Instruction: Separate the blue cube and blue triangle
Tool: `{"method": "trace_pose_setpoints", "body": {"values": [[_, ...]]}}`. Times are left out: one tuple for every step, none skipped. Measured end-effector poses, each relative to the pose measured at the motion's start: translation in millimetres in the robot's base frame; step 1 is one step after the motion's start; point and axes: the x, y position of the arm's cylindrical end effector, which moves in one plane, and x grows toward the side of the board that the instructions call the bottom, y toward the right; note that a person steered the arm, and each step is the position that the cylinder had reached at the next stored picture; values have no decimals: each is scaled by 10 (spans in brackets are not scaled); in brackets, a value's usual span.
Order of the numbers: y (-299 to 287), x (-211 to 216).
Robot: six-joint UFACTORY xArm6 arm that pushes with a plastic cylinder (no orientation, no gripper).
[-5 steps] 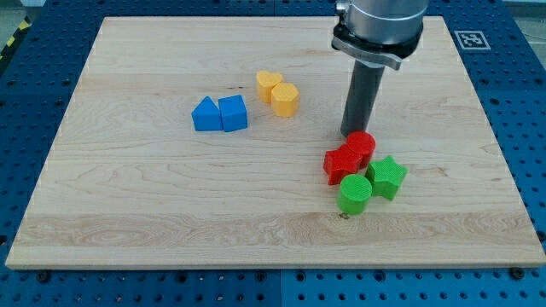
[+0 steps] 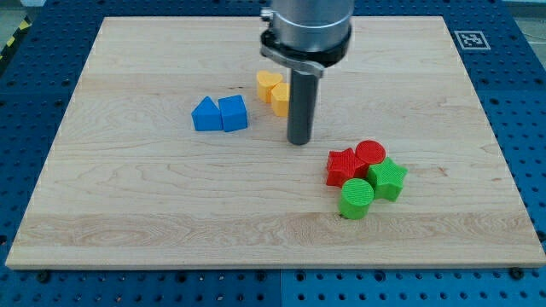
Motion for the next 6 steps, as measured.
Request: {"method": "trace_pose_setpoints", "body": {"values": [[-220, 53], [-516, 104], [-1003, 101], [-1218, -315], [-1207, -825], [-1236, -882]]}}
